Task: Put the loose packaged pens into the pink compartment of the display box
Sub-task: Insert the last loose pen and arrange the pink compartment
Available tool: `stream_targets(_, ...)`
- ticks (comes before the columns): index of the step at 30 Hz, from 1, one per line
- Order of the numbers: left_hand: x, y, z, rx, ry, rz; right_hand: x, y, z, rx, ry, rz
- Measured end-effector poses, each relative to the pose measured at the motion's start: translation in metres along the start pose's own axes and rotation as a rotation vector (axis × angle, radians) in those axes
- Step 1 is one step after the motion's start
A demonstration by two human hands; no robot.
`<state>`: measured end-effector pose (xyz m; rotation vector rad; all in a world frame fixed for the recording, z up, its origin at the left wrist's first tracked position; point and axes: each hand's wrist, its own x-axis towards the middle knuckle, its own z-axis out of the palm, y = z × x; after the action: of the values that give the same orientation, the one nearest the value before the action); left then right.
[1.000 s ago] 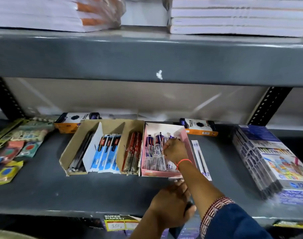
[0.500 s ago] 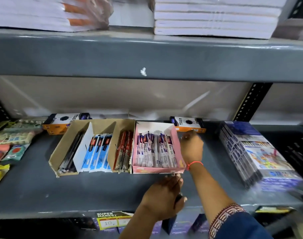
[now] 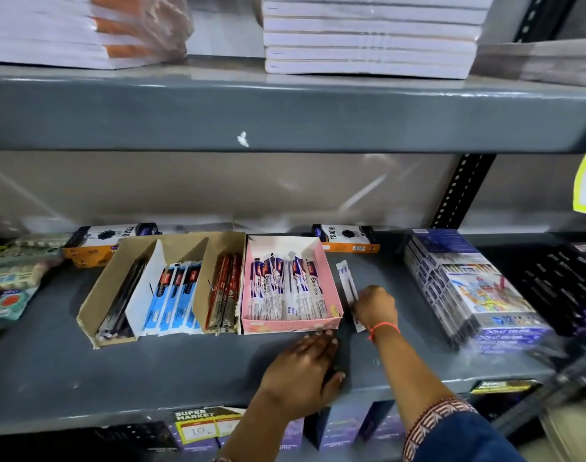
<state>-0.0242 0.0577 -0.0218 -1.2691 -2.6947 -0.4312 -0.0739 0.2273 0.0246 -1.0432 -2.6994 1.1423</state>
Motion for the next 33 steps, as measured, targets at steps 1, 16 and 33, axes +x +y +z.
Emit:
stream_targets(1, 0.000, -0.001, 0.001, -0.004, 0.007, -0.011, 0.001, 0.001, -0.002, 0.055, -0.007, 0.018)
stream_targets(16, 0.002, 0.000, 0.002, 0.062, -0.028, -0.004, -0.027, -0.008, -0.032, 1.164, -0.280, 0.038)
stream_targets(33, 0.002, 0.001, -0.001, 0.078, -0.027, -0.001, -0.041, -0.017, -0.025, 1.221, -0.406, -0.041)
